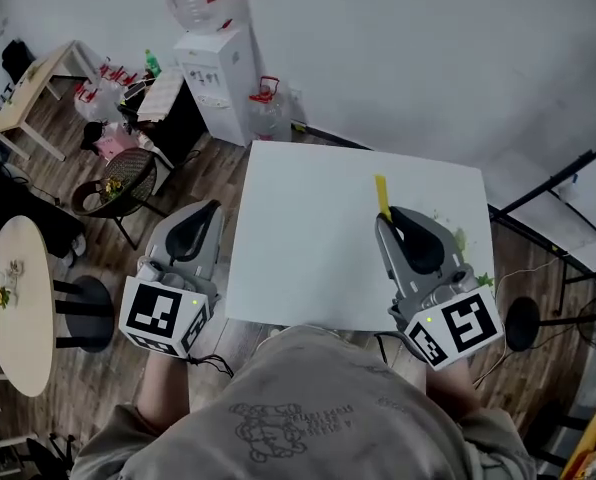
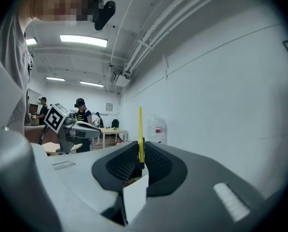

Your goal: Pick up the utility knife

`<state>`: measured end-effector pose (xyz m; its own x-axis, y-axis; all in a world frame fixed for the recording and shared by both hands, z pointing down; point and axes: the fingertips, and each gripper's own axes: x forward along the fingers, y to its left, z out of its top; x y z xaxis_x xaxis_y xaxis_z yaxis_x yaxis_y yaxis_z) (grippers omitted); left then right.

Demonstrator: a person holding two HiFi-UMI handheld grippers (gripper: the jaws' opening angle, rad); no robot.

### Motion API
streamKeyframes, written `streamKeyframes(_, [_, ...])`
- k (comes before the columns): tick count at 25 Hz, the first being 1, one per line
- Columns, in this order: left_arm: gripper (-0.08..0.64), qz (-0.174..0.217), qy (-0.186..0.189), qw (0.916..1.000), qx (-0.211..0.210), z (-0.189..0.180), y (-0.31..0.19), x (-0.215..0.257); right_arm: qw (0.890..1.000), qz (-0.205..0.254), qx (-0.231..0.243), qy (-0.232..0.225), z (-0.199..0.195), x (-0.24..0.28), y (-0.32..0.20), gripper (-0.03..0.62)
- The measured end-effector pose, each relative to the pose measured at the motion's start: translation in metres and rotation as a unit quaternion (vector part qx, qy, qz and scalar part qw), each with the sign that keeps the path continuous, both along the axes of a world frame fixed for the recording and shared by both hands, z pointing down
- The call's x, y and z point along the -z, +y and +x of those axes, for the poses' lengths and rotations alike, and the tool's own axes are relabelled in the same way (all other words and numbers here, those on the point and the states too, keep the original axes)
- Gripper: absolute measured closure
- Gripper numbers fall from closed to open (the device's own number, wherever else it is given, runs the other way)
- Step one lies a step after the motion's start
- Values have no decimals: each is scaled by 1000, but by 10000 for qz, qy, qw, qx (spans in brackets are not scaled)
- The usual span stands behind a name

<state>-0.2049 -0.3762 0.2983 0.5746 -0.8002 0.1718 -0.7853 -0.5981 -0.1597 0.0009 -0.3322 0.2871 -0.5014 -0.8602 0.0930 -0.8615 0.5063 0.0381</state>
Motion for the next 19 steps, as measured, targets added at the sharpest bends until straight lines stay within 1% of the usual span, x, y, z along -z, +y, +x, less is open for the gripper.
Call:
streamKeyframes(4, [560,65,-7,10000,-30,4,1,13,9997,-174,-23,-172,7,-2,-1,517])
streamKeyframes(8, [560,82,17,10000,-15,7,3,14,9996,-240,-40,-172,16,-4,-1,517])
streamKeyframes(13, [560,175,32,9998,38,4,5,16,9978,-307,79,-578,16,-1,1,517])
streamKeyframes(19, [560,186,41,9998,36,2,9,13,9980,-316,94,-540,15,1,4,517])
